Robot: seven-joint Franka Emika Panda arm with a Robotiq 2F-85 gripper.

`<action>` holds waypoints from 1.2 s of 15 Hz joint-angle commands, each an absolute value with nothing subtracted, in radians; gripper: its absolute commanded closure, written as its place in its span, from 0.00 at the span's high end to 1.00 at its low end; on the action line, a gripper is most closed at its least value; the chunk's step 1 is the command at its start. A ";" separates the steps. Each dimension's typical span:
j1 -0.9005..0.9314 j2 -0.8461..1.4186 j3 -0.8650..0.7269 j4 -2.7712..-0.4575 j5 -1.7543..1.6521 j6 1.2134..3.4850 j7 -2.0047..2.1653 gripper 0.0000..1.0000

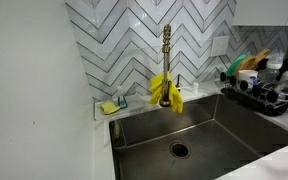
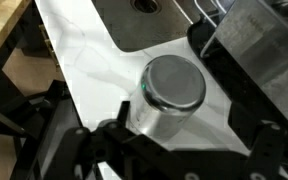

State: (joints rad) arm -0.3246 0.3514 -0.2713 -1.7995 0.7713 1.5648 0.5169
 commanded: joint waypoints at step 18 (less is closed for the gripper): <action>-0.357 0.588 -0.273 -1.608 0.862 1.324 0.725 0.81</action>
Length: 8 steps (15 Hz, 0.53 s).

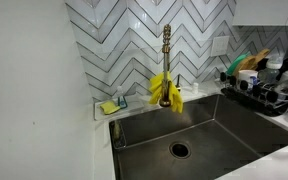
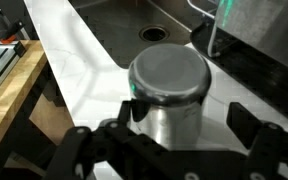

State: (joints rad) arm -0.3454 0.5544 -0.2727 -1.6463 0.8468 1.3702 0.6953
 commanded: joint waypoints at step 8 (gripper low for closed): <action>-0.344 0.579 -0.282 -1.601 0.835 1.316 0.735 0.46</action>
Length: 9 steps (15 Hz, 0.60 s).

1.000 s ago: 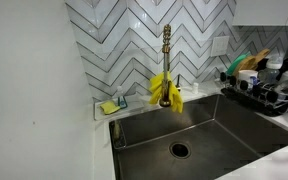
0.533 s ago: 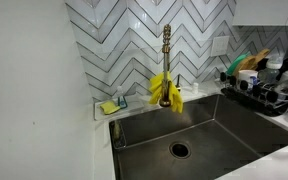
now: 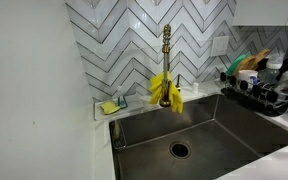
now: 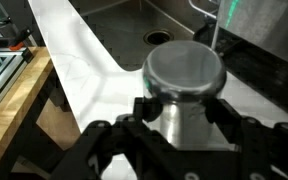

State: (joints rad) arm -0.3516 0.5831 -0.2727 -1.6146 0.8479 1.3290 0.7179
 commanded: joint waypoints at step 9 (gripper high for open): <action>-0.145 0.280 -0.274 -1.812 0.465 1.656 0.753 0.46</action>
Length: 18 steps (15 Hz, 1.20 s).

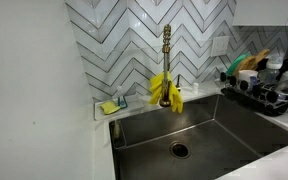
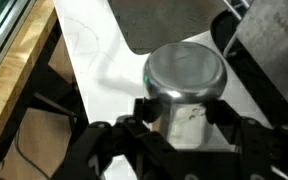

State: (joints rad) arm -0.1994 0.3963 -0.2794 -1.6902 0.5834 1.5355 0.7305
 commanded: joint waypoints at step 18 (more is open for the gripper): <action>-0.073 0.016 -0.157 -2.255 -0.139 2.330 0.947 0.46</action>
